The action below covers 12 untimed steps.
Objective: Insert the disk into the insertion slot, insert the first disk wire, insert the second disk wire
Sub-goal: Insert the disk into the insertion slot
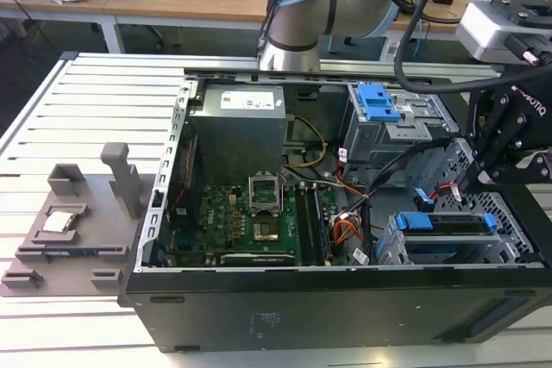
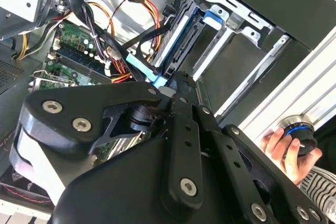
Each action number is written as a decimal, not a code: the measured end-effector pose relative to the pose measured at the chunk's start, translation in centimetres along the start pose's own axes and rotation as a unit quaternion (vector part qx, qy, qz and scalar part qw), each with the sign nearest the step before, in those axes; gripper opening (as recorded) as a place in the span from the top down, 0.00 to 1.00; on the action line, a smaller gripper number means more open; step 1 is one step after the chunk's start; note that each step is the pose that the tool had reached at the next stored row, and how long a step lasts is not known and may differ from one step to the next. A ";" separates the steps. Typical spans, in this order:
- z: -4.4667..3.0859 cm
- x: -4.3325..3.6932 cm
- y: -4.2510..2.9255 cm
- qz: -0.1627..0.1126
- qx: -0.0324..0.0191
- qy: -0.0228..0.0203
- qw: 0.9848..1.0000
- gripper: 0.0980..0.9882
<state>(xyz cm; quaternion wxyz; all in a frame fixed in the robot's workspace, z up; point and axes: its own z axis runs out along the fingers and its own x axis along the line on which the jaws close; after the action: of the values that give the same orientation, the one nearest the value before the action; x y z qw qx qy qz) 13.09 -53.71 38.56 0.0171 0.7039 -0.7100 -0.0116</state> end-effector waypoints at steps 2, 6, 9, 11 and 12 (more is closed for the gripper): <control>0.15 0.00 0.00 0.000 0.000 0.000 1.000 0.99; 0.53 0.00 -0.02 0.000 0.000 0.000 1.000 0.99; 0.75 -0.01 -0.03 0.000 0.000 0.000 1.000 0.99; 0.77 -0.01 -0.03 0.000 0.000 0.000 1.000 0.99; 0.77 -0.01 -0.03 0.000 0.000 0.000 1.000 0.99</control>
<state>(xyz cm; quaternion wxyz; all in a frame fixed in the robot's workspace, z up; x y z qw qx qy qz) 13.08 -53.71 37.80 0.0172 0.7039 -0.7100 -0.0115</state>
